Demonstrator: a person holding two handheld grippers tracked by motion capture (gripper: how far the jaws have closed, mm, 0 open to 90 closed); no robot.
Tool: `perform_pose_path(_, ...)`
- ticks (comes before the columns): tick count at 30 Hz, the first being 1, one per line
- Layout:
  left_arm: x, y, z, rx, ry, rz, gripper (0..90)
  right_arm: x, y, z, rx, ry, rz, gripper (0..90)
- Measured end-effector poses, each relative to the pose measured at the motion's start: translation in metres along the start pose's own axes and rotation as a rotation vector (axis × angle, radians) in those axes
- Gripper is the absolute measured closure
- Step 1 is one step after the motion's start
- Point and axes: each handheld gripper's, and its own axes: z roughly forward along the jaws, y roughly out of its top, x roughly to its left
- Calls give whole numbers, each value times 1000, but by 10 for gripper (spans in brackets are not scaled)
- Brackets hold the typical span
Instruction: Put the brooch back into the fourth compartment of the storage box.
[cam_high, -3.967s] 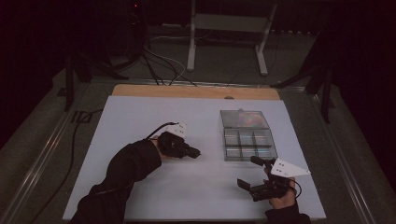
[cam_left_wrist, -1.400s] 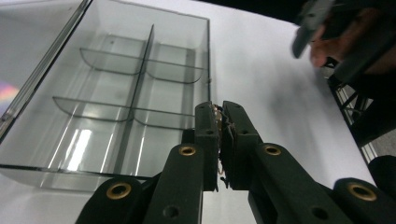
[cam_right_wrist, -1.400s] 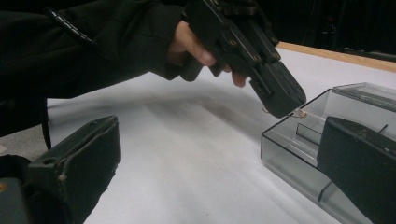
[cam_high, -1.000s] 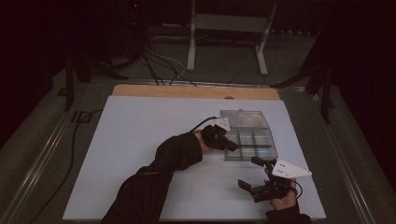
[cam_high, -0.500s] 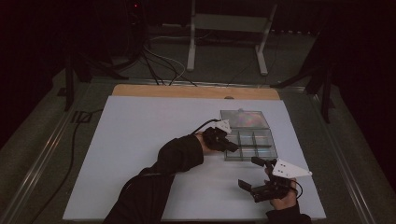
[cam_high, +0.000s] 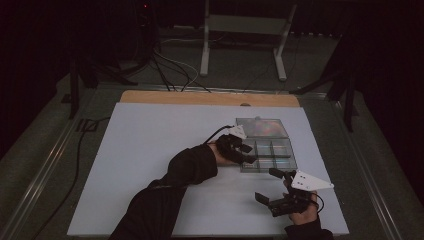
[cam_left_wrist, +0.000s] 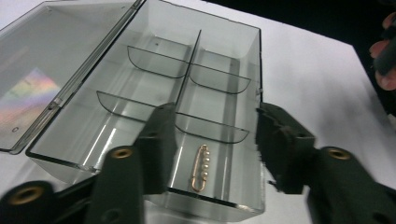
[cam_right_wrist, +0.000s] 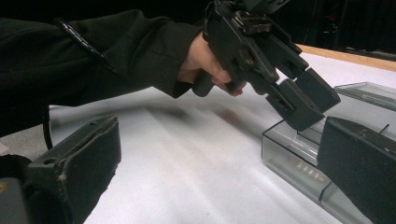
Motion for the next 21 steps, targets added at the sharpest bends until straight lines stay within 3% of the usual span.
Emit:
perform_pose_path(10,-8,6,-22,-22,20,-12,193,0,0,1,4,0,0,0)
perform_pose_path(13,-8,6,-33,-30,28,-22,156,0,0,0,-1,-2,0,0)
perform_pose_path(15,-9,5,-41,-34,16,-28,38,0,0,0,2,-3,1,0)
perform_pose_path(21,-13,-3,-67,-45,42,-30,14,0,0,0,5,-7,1,0)
